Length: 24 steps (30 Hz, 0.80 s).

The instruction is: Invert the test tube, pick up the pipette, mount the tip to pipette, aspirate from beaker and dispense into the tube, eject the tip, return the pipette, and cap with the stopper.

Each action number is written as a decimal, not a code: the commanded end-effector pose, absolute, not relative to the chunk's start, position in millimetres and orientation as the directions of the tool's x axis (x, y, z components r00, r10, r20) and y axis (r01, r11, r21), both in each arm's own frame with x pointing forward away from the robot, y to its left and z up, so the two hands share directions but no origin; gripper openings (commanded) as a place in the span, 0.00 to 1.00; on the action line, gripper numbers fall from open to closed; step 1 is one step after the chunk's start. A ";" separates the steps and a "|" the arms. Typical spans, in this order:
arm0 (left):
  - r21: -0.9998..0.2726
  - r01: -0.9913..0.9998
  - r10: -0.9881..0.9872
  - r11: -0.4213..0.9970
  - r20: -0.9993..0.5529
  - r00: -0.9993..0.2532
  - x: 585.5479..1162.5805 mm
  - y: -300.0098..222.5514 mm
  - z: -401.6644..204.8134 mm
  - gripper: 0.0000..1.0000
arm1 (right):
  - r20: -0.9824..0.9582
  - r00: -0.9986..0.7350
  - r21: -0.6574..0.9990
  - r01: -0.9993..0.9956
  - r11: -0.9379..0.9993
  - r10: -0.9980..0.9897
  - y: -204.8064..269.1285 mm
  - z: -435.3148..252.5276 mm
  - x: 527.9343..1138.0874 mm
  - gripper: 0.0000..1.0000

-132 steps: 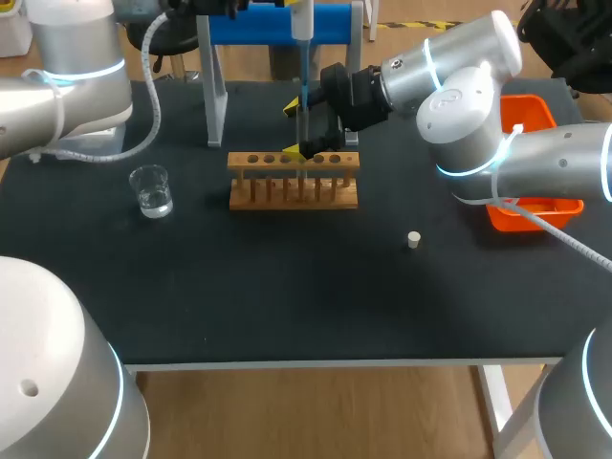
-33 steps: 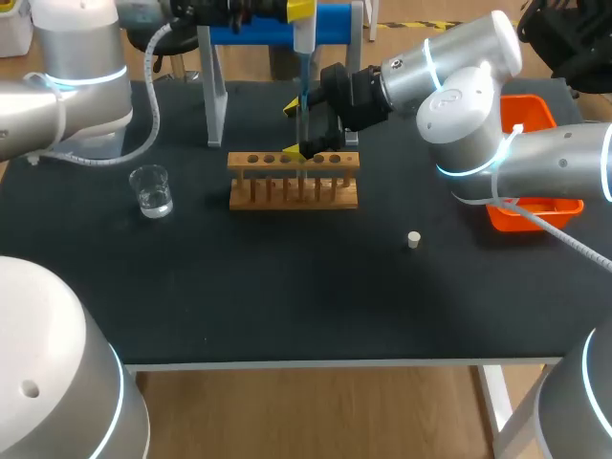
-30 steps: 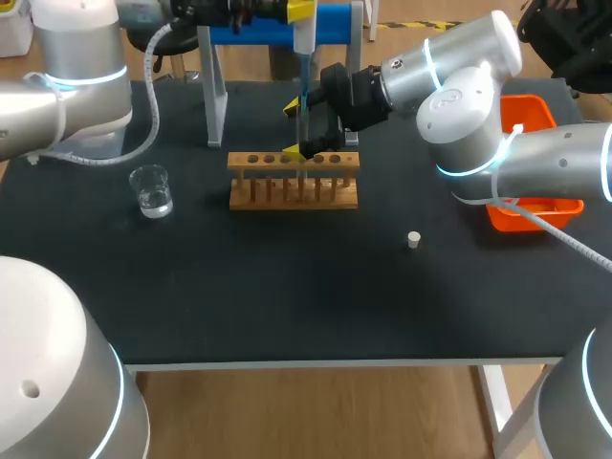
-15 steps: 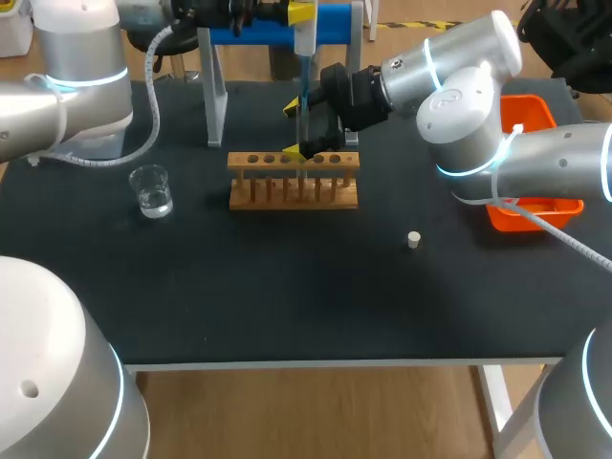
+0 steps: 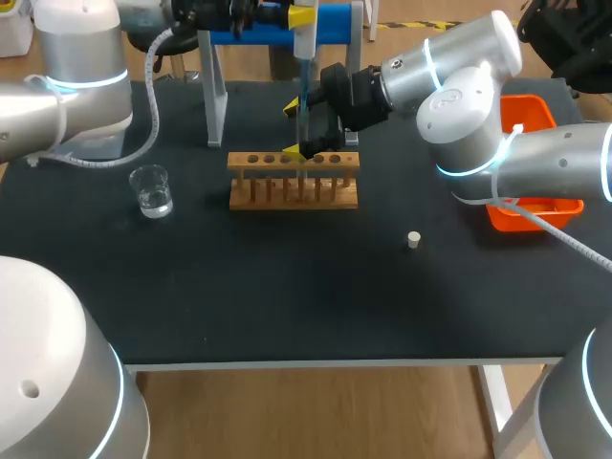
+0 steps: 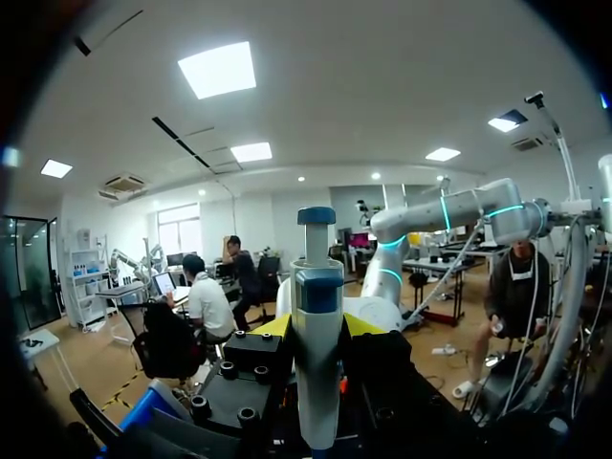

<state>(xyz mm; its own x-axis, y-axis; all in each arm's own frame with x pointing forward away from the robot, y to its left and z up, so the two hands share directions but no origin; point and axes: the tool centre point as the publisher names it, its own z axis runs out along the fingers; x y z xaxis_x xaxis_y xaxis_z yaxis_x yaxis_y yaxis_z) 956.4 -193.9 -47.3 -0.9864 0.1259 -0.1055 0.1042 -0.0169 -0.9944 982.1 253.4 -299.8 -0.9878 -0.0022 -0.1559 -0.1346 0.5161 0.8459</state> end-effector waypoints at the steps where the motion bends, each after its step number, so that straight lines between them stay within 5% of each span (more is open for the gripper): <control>1: -0.995 0.104 0.134 -0.016 -0.105 -0.985 958.9 -193.7 -48.6 0.00 | -0.155 -0.988 0.846 -0.135 0.516 -0.005 253.0 -299.8 983.2 1.00; 24: -0.994 0.110 0.155 -0.007 -0.110 -0.982 959.2 -194.8 -53.7 0.00 | -0.155 -0.988 0.846 -0.135 0.516 -0.005 253.0 -299.8 983.2 1.00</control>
<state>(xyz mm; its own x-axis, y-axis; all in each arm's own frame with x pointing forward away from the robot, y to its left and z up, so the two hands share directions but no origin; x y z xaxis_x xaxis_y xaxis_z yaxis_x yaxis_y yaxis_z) 956.7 -195.3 -54.0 -0.9829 0.1474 -0.1104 0.1105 -0.0077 -0.9938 982.1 253.4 -299.8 -0.9878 -0.0022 -0.1559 -0.1346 0.5161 0.8459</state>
